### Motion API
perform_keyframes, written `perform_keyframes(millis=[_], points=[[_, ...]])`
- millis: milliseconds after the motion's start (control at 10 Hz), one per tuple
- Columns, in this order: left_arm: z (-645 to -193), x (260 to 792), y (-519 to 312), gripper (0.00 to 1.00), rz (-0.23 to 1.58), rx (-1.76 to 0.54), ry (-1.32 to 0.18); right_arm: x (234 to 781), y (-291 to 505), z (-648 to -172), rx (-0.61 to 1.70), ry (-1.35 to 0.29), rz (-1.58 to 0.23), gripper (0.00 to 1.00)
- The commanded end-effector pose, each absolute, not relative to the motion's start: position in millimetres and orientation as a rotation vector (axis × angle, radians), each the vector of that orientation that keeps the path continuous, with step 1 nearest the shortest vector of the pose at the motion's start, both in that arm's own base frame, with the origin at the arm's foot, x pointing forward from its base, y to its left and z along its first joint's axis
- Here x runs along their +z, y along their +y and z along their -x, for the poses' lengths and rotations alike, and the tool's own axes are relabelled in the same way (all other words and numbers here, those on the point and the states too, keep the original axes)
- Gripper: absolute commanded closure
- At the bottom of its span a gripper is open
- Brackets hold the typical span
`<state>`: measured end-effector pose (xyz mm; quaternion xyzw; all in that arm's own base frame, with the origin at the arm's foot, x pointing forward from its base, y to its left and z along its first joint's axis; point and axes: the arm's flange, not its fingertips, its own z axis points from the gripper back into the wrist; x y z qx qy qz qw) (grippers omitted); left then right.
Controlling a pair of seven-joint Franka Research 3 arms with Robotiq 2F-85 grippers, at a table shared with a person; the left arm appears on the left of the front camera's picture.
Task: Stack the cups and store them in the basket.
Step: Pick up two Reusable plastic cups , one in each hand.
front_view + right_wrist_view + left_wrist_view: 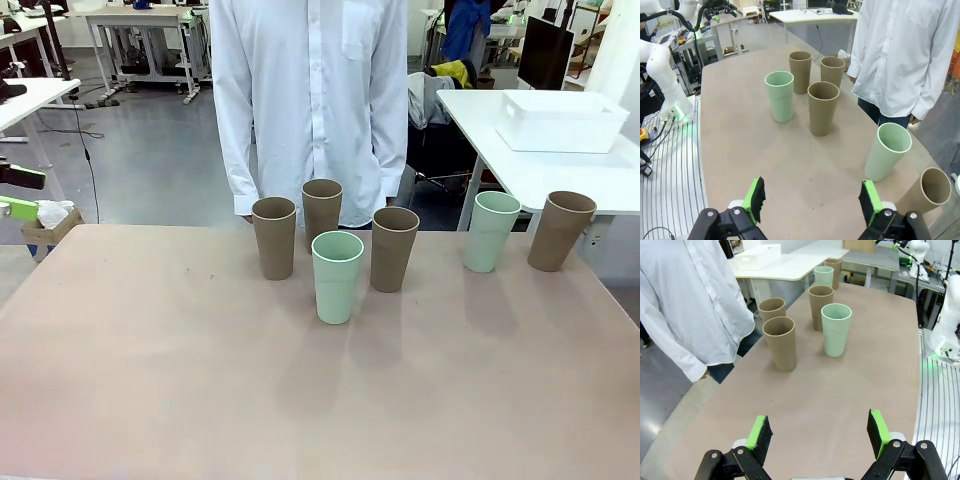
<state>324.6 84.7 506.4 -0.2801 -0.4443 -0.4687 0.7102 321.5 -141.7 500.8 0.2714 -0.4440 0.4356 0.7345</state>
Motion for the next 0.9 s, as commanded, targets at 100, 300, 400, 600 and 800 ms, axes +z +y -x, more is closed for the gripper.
perform_keyframes(millis=[100, 300, 400, 600, 800], points=[[-327.2, 505.6, 84.6, 0.00, 0.626, -1.051, -1.015, 503.1, -143.1, -325.8, 0.971, -1.011, -0.598, 0.00], [-327.2, 505.6, 84.6, 0.00, 0.626, -1.051, -1.015, 503.1, -143.1, -325.8, 0.971, -1.011, -0.598, 0.00], [-327.2, 505.6, 84.6, 0.00, 0.626, -1.051, -1.015, 503.1, -143.1, -325.8, 0.971, -1.011, -0.598, 0.00], [-327.2, 505.6, 84.6, 0.00, 0.626, -1.051, -1.015, 503.1, -143.1, -325.8, 0.971, -1.011, -0.598, 0.00], [-327.2, 505.6, 84.6, 0.00, 0.626, -1.051, -1.015, 500.8, -141.7, -321.5, 0.958, -0.976, -0.596, 0.00]])
